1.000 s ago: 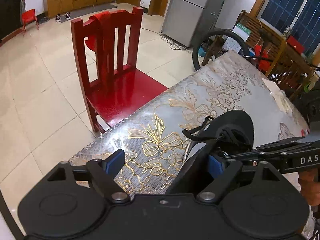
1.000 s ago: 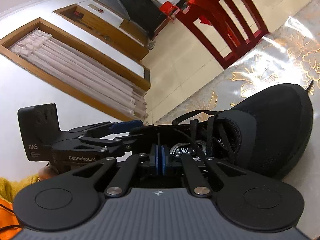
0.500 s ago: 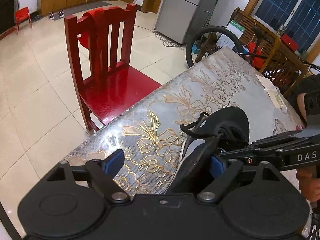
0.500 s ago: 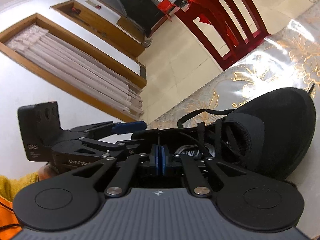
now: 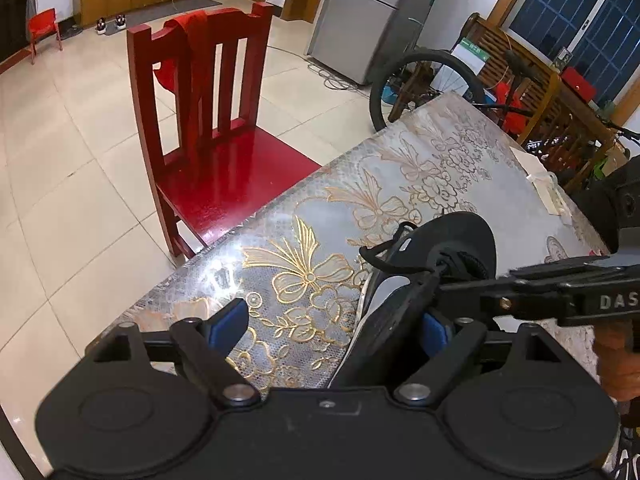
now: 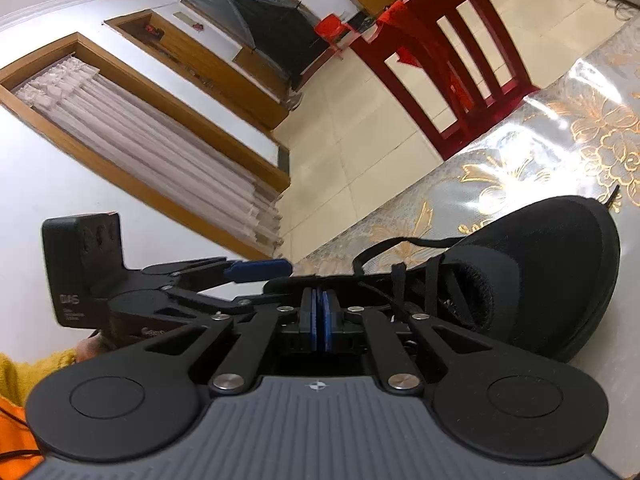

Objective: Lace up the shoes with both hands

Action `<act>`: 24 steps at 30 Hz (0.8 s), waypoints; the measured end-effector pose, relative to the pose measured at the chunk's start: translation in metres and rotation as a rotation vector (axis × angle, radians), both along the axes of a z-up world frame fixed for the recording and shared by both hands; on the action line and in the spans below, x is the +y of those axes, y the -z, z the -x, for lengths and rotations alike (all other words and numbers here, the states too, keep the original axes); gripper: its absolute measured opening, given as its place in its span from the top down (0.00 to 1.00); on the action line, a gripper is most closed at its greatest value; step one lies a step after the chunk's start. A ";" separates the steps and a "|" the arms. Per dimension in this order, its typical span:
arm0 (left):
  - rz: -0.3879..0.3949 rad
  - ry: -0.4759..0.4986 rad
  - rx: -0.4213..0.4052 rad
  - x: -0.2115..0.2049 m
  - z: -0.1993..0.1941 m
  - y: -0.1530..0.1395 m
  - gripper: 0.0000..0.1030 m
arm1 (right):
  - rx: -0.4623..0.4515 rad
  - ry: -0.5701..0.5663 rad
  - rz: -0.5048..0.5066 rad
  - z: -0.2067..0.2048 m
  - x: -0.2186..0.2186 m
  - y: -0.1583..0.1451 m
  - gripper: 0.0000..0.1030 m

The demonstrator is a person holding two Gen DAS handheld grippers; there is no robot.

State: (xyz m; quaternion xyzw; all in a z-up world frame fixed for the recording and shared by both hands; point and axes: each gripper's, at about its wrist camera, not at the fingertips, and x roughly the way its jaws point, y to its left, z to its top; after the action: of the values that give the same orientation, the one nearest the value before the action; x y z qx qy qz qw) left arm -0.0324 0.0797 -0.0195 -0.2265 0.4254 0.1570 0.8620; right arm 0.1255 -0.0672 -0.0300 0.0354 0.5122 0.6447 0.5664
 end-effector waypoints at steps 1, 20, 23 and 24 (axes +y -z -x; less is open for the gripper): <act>-0.013 0.001 0.005 -0.001 0.000 0.000 0.17 | 0.001 0.004 -0.009 0.001 0.000 0.000 0.95; -0.101 0.084 0.045 -0.021 0.010 0.009 0.19 | -0.310 -0.064 0.019 0.028 -0.018 -0.018 0.63; -0.112 0.095 0.037 -0.024 0.010 0.007 0.19 | -0.349 -0.090 0.035 0.034 -0.009 -0.017 0.97; -0.111 0.099 0.034 -0.024 0.010 0.006 0.19 | -0.362 -0.082 0.035 0.035 -0.008 -0.017 0.98</act>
State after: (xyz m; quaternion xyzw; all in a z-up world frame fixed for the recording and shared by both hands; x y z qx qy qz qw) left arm -0.0420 0.0559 -0.0255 -0.1545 0.4414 0.1413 0.8725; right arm 0.0902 -0.0752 -0.0132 -0.1119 0.4138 0.6542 0.6231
